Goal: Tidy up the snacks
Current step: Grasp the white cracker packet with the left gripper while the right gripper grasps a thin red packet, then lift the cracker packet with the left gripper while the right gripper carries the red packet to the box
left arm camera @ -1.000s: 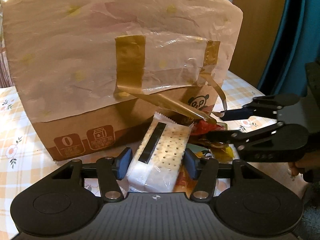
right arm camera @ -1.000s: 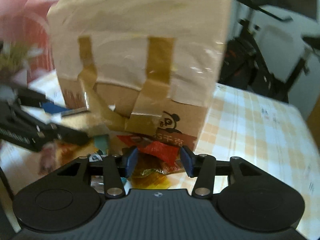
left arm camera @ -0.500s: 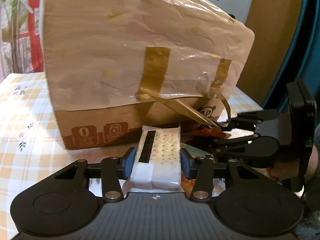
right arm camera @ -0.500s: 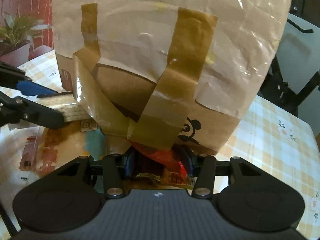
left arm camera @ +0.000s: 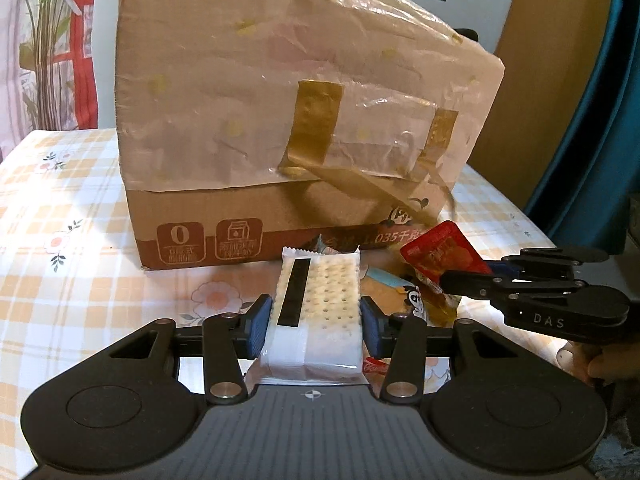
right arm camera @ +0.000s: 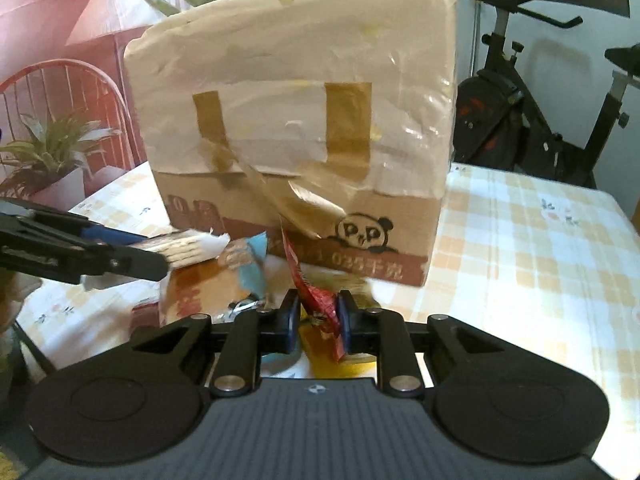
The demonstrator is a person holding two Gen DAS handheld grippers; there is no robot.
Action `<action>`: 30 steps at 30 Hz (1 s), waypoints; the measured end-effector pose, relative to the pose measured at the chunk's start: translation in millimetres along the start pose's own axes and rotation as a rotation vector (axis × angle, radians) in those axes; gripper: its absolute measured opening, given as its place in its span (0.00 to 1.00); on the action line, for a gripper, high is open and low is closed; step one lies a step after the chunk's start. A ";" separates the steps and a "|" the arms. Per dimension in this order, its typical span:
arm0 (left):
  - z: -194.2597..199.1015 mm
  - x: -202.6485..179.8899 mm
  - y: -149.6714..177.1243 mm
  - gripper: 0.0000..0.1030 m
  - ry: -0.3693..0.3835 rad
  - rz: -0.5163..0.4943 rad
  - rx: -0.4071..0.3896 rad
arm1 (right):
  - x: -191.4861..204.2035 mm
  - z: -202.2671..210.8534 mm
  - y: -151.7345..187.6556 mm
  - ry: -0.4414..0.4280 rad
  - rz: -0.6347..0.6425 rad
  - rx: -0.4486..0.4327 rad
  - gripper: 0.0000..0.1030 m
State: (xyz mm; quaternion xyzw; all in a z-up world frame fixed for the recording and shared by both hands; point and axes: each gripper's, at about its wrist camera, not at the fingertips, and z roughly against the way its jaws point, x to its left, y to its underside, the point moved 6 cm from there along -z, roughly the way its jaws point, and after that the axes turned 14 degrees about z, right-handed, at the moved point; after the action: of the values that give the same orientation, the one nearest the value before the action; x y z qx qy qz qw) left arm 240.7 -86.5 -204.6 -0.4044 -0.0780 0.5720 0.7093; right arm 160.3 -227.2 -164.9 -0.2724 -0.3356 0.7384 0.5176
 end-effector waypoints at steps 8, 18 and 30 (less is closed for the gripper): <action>-15.8 0.3 1.6 0.47 -0.028 -0.014 0.039 | 9.1 -5.2 -1.0 -0.008 0.013 0.011 0.21; 5.9 7.4 -9.1 0.47 -0.017 0.044 -0.062 | 11.6 -0.7 -1.5 -0.013 0.013 0.000 0.21; 43.0 19.0 -32.7 0.47 -0.049 0.088 -0.183 | 27.2 17.2 -25.0 -0.035 0.069 -0.094 0.21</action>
State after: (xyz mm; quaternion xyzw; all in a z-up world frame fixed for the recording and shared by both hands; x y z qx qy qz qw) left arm 246.9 -49.7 -161.2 -0.4563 -0.1296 0.6028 0.6416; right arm 153.4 -199.1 -136.2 -0.2949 -0.3695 0.7439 0.4724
